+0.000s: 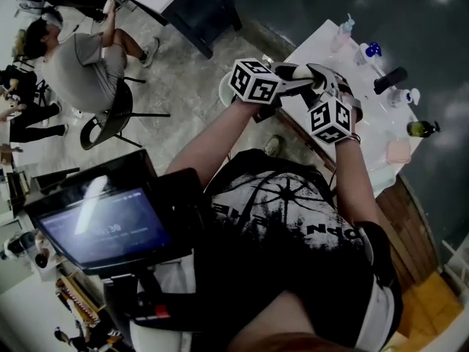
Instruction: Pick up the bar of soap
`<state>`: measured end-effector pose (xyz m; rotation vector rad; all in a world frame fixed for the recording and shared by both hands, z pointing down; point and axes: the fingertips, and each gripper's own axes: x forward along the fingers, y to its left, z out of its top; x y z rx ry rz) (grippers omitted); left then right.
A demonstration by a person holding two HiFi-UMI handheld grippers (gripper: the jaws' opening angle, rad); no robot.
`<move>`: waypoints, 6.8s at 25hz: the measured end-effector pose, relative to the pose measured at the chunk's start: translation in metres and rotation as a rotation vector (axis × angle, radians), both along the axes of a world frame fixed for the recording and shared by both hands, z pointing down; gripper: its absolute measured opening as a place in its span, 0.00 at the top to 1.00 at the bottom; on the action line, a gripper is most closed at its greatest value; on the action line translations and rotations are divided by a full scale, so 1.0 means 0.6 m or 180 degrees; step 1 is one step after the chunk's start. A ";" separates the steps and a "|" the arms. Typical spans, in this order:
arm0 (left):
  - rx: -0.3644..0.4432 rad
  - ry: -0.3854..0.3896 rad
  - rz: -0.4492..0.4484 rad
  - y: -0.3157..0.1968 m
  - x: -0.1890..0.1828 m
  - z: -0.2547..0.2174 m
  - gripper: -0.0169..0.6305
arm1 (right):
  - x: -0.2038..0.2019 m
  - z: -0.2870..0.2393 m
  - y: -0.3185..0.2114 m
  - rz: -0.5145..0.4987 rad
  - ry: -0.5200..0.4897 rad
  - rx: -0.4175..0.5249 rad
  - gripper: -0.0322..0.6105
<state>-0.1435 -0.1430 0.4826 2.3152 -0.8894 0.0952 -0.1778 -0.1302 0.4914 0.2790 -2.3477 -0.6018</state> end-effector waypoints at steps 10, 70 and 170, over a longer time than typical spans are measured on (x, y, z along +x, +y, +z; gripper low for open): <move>-0.0198 0.0078 -0.0164 0.034 -0.028 0.052 0.72 | -0.027 0.055 0.038 -0.0190 0.0128 -0.0207 0.62; -0.0947 -0.0292 -0.0259 0.058 -0.080 0.276 0.62 | -0.055 0.277 0.078 -0.0258 0.0554 -0.1353 0.62; 0.1217 -0.0179 0.1116 0.011 0.500 -0.165 0.95 | 0.735 -0.171 0.048 0.2726 -0.1484 -0.0226 0.93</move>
